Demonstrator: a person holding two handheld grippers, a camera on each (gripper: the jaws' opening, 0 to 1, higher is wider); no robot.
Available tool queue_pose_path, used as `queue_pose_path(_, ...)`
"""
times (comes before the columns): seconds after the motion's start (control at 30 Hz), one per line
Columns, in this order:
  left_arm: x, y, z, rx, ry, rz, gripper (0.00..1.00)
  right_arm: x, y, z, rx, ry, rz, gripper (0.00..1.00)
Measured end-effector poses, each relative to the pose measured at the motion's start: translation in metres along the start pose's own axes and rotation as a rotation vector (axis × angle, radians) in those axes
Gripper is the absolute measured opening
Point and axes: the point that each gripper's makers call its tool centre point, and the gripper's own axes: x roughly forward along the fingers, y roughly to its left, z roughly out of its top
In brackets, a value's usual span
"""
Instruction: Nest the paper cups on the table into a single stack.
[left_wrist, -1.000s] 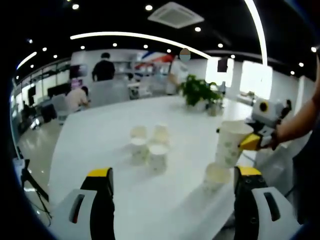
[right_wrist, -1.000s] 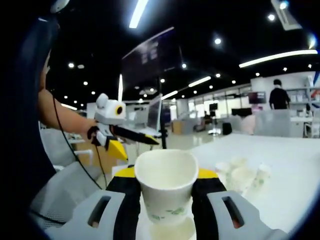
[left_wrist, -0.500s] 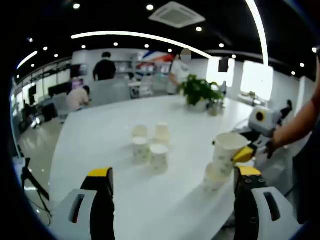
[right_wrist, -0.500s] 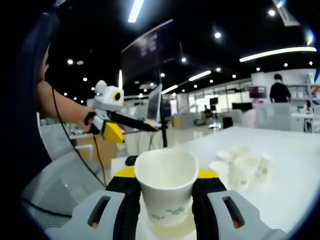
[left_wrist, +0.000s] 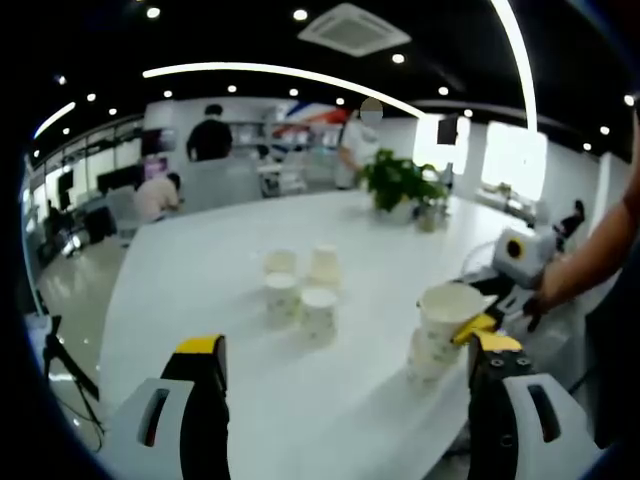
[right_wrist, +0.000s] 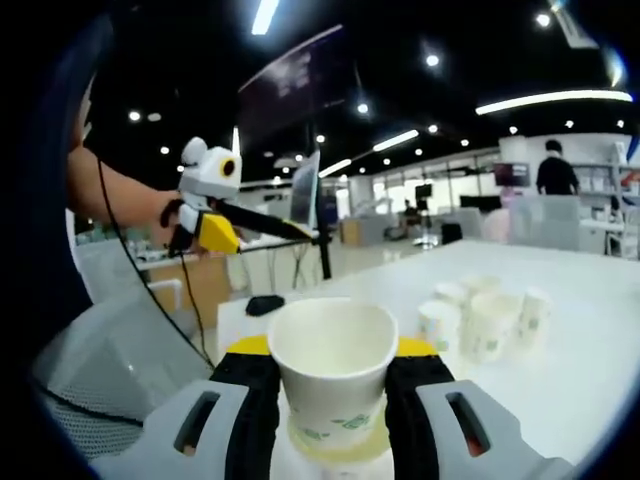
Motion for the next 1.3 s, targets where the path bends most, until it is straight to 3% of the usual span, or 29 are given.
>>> queue_pose_path(0.9, -0.003, 0.001, 0.0, -0.005, -0.002, 0.001, 0.98, 0.005, 0.0, -0.038, -0.06, 0.158, -0.013, 0.41)
queue_pose_path(1.3, -0.003, 0.002, -0.001, -0.015, -0.005, 0.002, 0.98, 0.008, -0.001, -0.039, -0.049, 0.161, -0.011, 0.45)
